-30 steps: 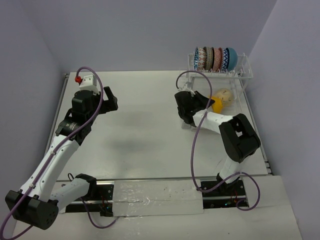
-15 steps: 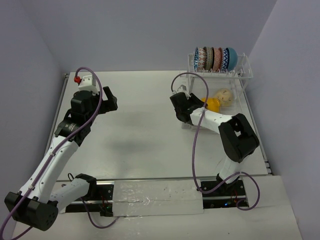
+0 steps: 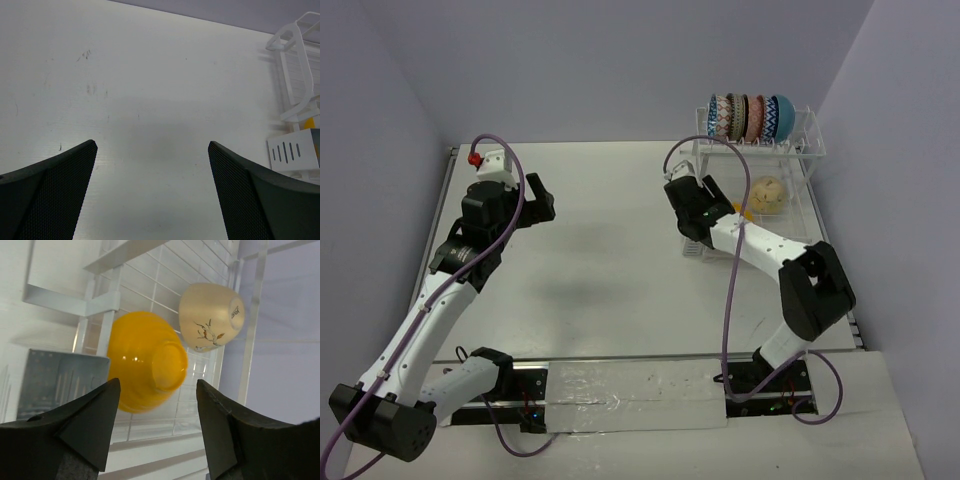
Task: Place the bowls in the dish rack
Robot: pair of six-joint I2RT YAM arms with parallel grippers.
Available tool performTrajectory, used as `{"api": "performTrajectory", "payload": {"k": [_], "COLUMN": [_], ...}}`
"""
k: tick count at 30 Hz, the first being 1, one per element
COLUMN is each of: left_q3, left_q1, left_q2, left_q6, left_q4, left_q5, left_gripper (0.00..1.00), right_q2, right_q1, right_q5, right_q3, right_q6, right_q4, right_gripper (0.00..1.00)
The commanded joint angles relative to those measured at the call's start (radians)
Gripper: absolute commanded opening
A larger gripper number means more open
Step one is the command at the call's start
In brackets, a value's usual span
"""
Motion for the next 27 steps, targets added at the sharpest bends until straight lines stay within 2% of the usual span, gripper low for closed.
{"api": "performTrajectory", "payload": {"k": [1,5,10,15,19,22,27], "left_q3": [-0.011,-0.012,-0.011,-0.008,0.051,0.089,0.106], "left_q1": [-0.004,-0.004,-0.004,-0.004,-0.004,-0.006,-0.004], "left_q2": [-0.022,-0.022,-0.019,-0.028,-0.041,-0.06,-0.114], "left_q6": [0.013,0.013,0.012,-0.001,-0.027,-0.037,-0.03], "left_q4": [0.037,0.039,0.039,0.045,0.008,-0.018,-0.053], "left_q5": [-0.005,-0.005,-0.005,-0.01,-0.005,-0.021,-0.099], "left_gripper": [0.99,0.99,0.99,0.99,0.99,0.99,0.99], "right_q2": [-0.074,-0.124,-0.277,-0.524,-0.747,-0.976,-1.215], "right_q1": [0.013,0.011,0.011,0.01,0.008,0.007,0.007], "right_q5": [-0.078,-0.096,-0.124,-0.18,-0.159,-0.153,-0.144], "right_q3": [0.018,0.004,-0.005,-0.023,-0.069,-0.108,-0.157], "right_q6": [0.056,0.068,0.1,0.16,0.203,0.222,0.257], "right_q4": [-0.018,-0.029,-0.035,-0.024,0.016,0.036,0.034], "right_gripper": [0.71,0.71,0.72,0.85,0.88,0.99,1.0]}}
